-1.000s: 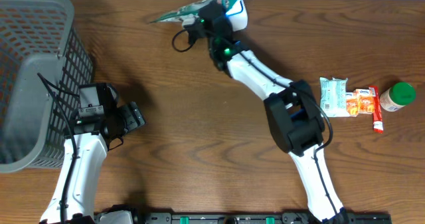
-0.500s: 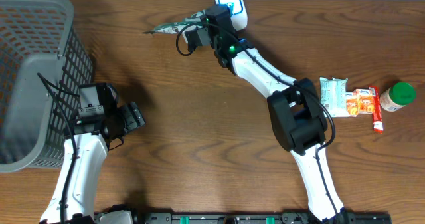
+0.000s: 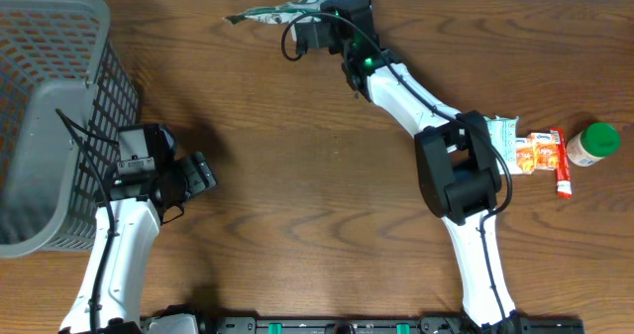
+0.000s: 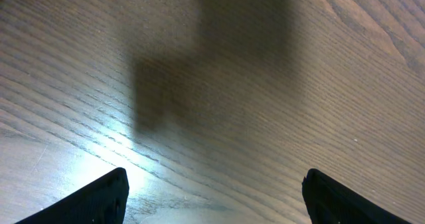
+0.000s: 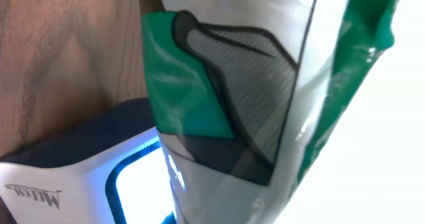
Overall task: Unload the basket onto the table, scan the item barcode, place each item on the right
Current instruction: 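Hold the gloves pack against the scanner face with the right gripper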
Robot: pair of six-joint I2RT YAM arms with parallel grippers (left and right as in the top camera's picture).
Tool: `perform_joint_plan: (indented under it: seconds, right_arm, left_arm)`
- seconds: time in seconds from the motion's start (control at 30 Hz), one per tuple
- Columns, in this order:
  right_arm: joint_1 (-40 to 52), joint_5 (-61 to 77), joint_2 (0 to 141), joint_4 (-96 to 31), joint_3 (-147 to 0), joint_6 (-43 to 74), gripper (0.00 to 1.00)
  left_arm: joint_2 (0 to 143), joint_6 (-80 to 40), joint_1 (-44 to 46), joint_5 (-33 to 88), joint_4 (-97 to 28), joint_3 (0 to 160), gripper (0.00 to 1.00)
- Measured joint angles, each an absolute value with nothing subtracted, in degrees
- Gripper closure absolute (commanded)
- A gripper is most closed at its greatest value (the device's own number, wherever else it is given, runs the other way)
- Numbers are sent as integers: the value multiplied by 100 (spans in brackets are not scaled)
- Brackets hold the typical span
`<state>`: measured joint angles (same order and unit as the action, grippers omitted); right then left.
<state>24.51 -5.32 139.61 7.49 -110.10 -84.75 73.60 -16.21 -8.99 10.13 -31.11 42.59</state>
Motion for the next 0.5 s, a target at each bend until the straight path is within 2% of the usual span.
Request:
perform_joint_plan:
  seconds: [0.5]
  right_arm:
    - [2445,-338,14011,64,-11010,-7957,99]
  left_arm:
    - [7360,-1621,-899,1013,-3111,4259,15]
